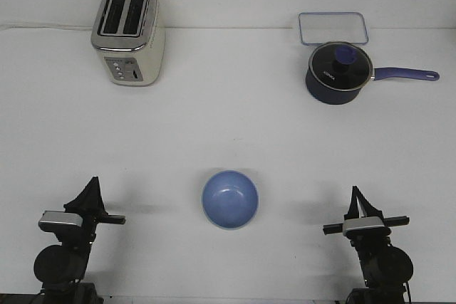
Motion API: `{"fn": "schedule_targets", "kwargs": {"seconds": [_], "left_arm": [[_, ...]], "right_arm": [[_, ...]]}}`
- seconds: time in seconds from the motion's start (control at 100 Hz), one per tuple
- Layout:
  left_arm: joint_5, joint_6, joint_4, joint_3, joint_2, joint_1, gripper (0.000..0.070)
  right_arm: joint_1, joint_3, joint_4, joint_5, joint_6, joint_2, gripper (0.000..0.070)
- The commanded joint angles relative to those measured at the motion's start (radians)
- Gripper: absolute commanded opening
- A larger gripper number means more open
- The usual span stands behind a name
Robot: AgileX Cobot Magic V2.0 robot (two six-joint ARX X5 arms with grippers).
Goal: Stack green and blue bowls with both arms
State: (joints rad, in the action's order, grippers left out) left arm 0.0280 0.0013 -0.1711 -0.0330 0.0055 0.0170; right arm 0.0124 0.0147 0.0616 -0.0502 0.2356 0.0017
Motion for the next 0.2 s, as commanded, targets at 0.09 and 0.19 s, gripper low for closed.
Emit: {"fn": "schedule_targets", "kwargs": {"seconds": [0.09,0.19], "left_arm": [[-0.002,-0.005,-0.01,0.019,-0.001,-0.001,0.0014],[-0.002,-0.005,-0.01,0.019,-0.001,-0.001,0.0014]], "right_arm": [[0.002,-0.002,-0.013,-0.002,0.004,0.0,0.0006],[0.002,-0.002,-0.013,-0.002,0.004,0.0,0.0006]]}}
